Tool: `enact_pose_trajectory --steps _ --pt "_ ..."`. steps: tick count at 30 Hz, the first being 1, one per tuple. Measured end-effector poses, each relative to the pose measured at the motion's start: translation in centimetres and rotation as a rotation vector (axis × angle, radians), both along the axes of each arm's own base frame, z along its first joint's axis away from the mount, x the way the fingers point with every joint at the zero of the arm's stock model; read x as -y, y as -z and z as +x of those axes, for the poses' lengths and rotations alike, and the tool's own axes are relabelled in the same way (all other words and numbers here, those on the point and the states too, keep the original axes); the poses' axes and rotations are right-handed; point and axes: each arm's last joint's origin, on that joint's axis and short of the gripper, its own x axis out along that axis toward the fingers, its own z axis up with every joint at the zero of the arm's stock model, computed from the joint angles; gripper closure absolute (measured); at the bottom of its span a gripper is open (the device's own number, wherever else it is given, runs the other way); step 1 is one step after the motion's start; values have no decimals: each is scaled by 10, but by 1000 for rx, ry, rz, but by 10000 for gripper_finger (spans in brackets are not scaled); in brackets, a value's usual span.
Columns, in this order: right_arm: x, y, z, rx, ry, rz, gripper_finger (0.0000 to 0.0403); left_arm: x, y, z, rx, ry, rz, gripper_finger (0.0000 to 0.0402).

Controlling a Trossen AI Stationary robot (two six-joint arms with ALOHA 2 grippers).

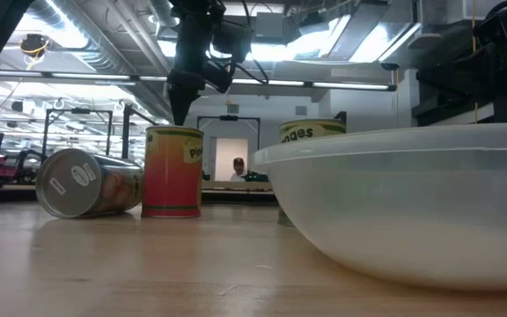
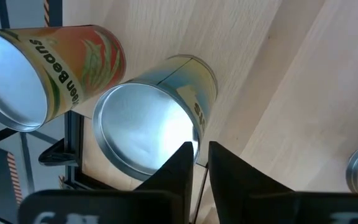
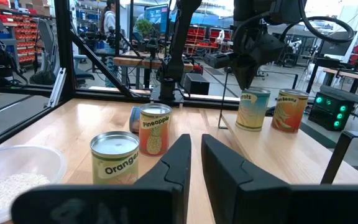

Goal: Pick and place cans onto a shelf
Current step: Put the canned corn on the shelf

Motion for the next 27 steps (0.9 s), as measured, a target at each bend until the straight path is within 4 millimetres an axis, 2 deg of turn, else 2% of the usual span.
enact_pose_trajectory --steps 17,21,27 --pt "0 0 0 0 0 0 358 0 -3 0 5 -1 6 358" --pt "0 0 0 0 0 0 358 1 -19 4 53 13 28 358" --pt "0 0 0 0 0 0 358 15 -63 -5 191 36 87 358"
